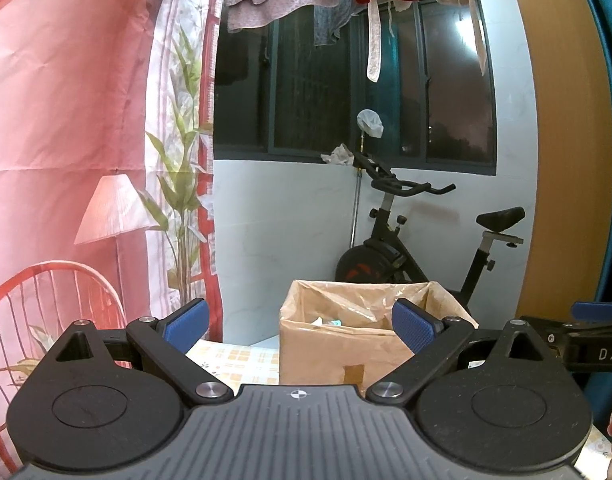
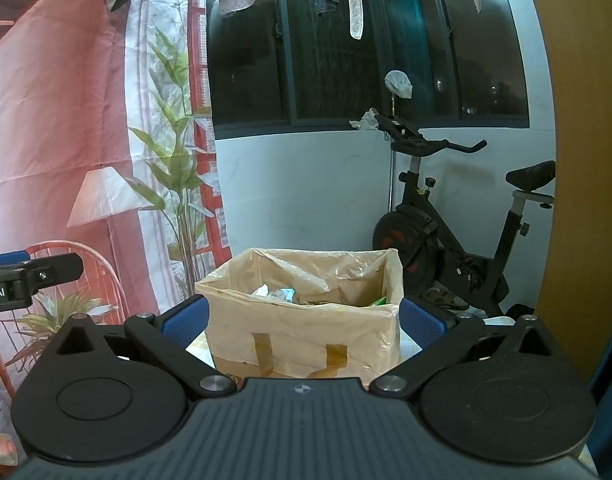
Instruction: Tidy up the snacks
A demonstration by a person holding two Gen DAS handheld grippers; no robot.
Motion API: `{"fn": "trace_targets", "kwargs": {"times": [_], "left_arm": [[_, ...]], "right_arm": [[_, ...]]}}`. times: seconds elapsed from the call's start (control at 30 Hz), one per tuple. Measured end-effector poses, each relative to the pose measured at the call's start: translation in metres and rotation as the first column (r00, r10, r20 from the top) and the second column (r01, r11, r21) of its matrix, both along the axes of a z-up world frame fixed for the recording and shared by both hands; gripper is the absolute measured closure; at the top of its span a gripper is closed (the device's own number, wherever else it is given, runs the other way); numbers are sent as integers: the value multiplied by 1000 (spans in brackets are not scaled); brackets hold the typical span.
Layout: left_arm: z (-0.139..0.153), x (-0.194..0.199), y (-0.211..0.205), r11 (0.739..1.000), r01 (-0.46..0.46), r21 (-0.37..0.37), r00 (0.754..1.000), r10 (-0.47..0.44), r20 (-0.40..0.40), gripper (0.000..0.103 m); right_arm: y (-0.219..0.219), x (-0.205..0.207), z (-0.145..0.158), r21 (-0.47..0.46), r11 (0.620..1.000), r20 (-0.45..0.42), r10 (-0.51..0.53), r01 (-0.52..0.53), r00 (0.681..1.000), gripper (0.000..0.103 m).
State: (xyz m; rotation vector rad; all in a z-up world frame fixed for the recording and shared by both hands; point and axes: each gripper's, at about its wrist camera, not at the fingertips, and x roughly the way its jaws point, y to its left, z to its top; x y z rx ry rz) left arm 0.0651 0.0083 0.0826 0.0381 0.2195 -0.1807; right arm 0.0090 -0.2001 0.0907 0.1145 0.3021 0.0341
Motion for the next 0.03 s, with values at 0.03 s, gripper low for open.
{"fn": "trace_targets", "kwargs": {"times": [0.03], "left_arm": [[0,0,0,1000,0,-1,1000,0,-1,4]], "right_arm": [[0,0,0,1,1000,-1,0,0,1000,0]]}}
